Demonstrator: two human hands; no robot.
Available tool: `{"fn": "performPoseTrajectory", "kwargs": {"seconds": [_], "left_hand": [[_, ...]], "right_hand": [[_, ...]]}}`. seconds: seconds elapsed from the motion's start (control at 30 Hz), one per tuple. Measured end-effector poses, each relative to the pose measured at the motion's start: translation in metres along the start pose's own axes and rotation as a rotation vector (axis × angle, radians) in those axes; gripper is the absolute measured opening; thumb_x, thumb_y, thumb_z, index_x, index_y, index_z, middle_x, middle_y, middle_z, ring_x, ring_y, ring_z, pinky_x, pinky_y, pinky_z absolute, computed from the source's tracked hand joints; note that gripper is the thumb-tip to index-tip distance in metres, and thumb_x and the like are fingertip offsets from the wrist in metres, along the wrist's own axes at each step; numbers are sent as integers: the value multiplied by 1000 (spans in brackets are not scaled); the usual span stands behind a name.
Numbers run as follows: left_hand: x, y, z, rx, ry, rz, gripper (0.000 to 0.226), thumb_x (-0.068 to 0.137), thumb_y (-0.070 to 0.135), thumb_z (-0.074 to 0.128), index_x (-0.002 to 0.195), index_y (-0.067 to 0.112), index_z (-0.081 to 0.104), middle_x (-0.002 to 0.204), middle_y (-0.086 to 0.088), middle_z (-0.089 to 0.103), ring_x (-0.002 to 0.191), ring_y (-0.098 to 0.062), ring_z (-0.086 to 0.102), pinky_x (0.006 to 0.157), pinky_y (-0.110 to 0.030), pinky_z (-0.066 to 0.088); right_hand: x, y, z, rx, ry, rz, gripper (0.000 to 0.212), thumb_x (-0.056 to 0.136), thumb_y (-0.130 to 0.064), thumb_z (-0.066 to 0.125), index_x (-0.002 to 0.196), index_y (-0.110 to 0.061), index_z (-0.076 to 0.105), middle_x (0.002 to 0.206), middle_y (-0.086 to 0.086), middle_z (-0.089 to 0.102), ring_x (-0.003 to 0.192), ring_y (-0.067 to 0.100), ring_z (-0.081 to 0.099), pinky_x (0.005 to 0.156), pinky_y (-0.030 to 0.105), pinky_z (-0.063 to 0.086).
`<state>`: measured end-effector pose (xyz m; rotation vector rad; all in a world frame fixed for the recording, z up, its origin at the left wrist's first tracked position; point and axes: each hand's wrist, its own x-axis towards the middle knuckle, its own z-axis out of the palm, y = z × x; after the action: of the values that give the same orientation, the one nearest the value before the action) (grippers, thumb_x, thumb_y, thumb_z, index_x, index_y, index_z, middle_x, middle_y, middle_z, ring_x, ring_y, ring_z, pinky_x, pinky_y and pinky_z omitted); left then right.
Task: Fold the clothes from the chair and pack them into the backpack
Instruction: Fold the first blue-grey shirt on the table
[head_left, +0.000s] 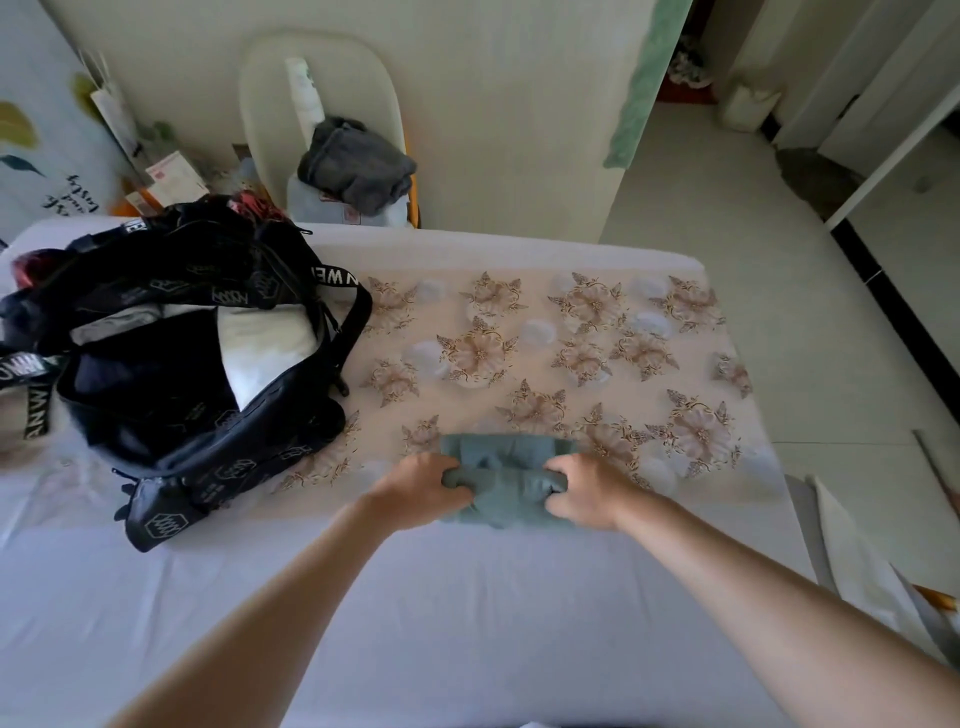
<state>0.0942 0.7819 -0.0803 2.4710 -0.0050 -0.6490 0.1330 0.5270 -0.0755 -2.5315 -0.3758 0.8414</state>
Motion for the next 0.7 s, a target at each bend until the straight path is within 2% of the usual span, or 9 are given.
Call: {"fn": "performPoseTrajectory", "kwargs": {"seconds": [0.1,0.17,0.23,0.3,0.4,0.47,0.57,0.63,0.7], "left_hand": [[7,1,-8,-118,58,-76,15,84,26,58,75,16,50,69,1,50,61,-19,51,53,-28,34],[11,2,-6,-84,211,-100,12,88,27,58,97,21,61,90,2,62,81,-21,60,63,-27,43],[17,1,5,62,397,11,33,90,18,58,123,20,60,115,-1,59,105,-23,56,86,-33,48],[21,10,17,214,561,210,40,86,9,58,124,18,62,121,-1,59,112,-25,54,95,-40,46],[26,26,37,325,514,377,38,93,30,49,128,20,61,130,0,60,122,-24,53,107,-39,36],[28,25,48,380,331,276,59,97,49,29,146,21,43,148,-2,47,138,-24,40,118,-40,22],[32,1,52,308,244,148,77,93,59,8,156,18,24,162,-2,22,151,-20,13,124,-38,7],[29,-11,49,157,269,41,80,92,62,12,156,15,23,163,-1,18,151,-20,10,123,-41,12],[21,-15,48,-31,403,-125,72,92,59,41,147,14,36,150,-5,37,139,-26,29,115,-40,29]], "right_hand": [[-4,6,-14,203,46,151,20,77,-34,61,95,-25,63,88,0,68,82,19,67,69,32,52],[2,10,-15,220,129,201,16,86,-38,60,99,-28,61,92,-1,66,82,18,65,72,34,54],[8,10,-11,70,172,225,21,92,-44,55,99,-24,56,100,2,63,87,23,62,75,35,52],[14,8,-3,-181,255,205,28,95,-41,53,115,-21,53,115,6,57,99,29,58,80,37,49],[22,-1,10,-396,411,-20,55,86,-17,58,139,-18,44,132,10,48,116,31,52,92,41,46],[28,-8,20,-406,402,-201,58,89,-20,51,146,-16,42,145,10,46,130,31,47,105,44,43],[33,-4,38,-438,193,-232,72,95,-51,11,158,-17,18,162,11,26,149,28,24,121,46,20],[35,3,42,-418,132,-187,80,89,-58,-4,160,-20,3,167,9,9,154,25,7,124,43,7],[38,6,42,-405,124,-162,82,85,-59,-11,159,-24,-5,167,5,1,154,22,-1,124,42,3]]}}
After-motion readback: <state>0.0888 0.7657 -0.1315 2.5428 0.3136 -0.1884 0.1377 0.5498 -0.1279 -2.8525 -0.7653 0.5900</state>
